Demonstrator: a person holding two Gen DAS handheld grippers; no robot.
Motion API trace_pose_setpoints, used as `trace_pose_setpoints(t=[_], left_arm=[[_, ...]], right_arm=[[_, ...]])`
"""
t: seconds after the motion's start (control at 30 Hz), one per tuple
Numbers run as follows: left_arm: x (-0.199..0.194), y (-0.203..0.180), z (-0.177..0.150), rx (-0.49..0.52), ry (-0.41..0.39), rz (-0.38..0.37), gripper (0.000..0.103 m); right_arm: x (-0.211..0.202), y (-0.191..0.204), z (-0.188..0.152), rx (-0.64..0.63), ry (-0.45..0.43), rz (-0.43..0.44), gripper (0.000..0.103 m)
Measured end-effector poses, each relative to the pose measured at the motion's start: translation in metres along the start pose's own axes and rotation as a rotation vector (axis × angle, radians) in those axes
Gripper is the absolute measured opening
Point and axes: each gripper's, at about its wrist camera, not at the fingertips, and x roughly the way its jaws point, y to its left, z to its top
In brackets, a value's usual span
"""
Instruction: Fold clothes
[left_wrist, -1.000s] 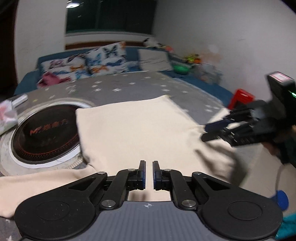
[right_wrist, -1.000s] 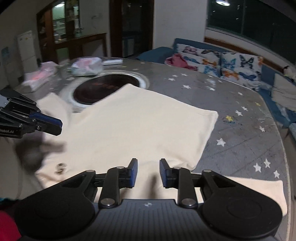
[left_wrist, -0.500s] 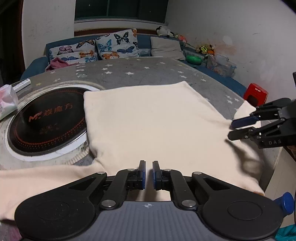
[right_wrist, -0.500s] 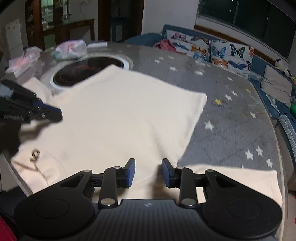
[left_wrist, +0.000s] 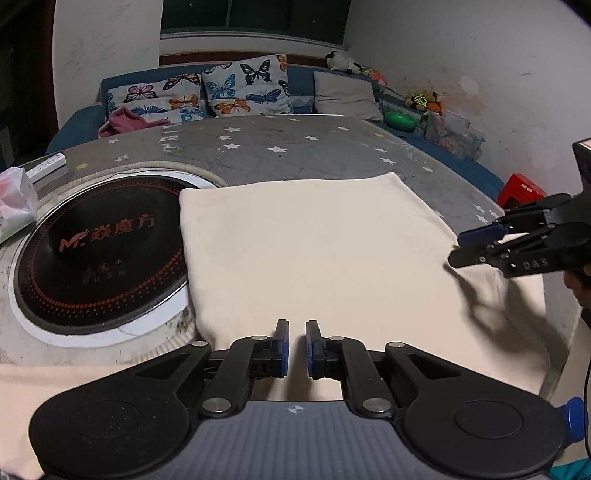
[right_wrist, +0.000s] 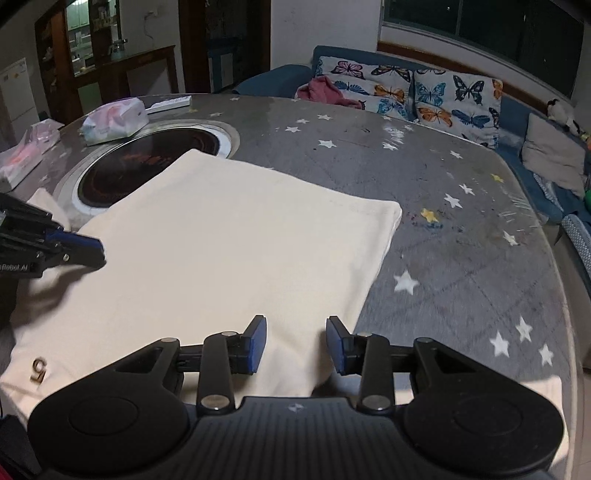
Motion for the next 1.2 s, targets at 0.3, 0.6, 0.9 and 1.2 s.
trace_pose_setpoints(t=[0.3,0.6,0.9,1.2], left_arm=[[0.005,0.006,0.008,-0.010,0.002,0.002,0.013],[0.009,0.016,0.015,-0.036,-0.005,0.015,0.013],[-0.003,0.008,0.012,-0.022,-0.032,0.031,0.028],[-0.021,-0.034,0.001,0.050,-0.052,-0.051,0.031]], right_arm=[[0.039,-0.022,0.040,-0.018,-0.002,-0.036,0.035],[0.076,-0.046,0.073,0.039,-0.017,-0.061,0.035],[0.041,-0.044,0.068,-0.008,-0.053,-0.094,0.040],[-0.024,-0.071,-0.001,0.070,-0.045,-0.227,0.042]])
